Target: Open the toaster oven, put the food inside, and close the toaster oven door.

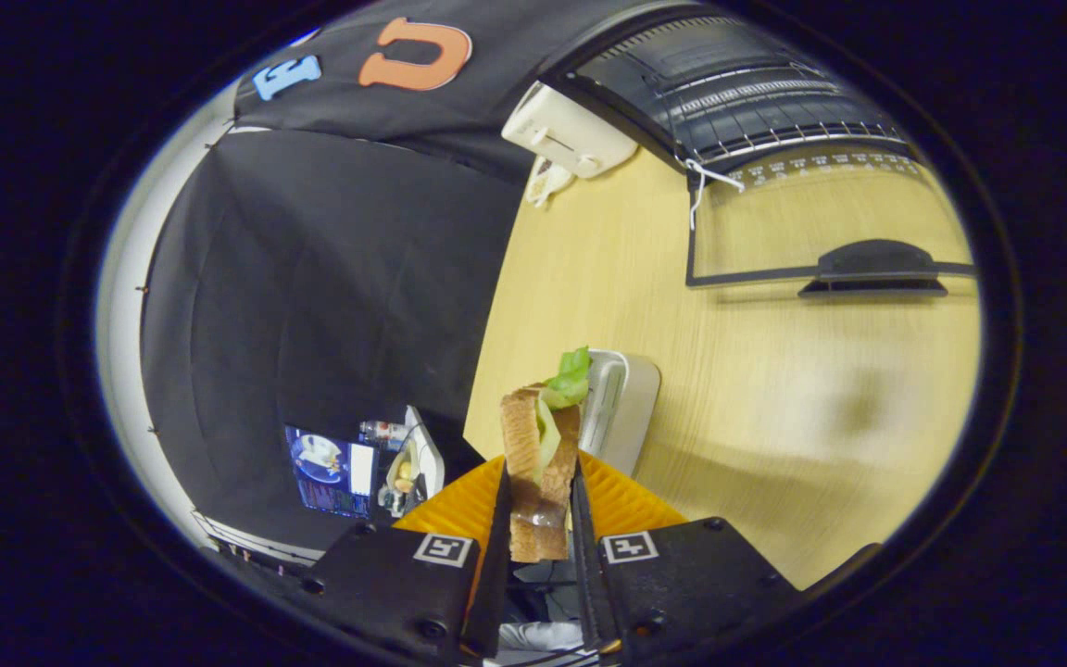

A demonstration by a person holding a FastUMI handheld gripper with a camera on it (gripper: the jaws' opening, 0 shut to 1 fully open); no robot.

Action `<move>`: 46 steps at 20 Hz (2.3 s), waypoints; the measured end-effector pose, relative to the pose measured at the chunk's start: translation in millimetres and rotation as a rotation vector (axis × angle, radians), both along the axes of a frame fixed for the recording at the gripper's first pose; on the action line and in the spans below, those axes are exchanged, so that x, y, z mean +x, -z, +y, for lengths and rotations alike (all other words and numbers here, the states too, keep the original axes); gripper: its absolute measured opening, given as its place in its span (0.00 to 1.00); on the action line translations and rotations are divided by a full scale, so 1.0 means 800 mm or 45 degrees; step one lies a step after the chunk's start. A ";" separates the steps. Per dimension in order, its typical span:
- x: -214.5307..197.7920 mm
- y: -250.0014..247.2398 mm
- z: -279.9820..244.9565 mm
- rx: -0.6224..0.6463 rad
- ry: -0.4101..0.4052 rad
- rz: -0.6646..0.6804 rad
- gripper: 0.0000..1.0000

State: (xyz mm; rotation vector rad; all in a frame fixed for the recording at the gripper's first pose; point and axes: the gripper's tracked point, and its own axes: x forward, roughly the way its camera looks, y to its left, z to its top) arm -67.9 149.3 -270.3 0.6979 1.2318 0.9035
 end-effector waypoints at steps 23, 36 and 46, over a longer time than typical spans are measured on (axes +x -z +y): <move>0.263 0.001 -0.193 0.311 1.263 -0.300 0.37; 0.376 0.030 -0.230 0.227 1.676 -0.207 0.38; 0.395 0.041 -0.220 0.164 1.616 -0.139 0.41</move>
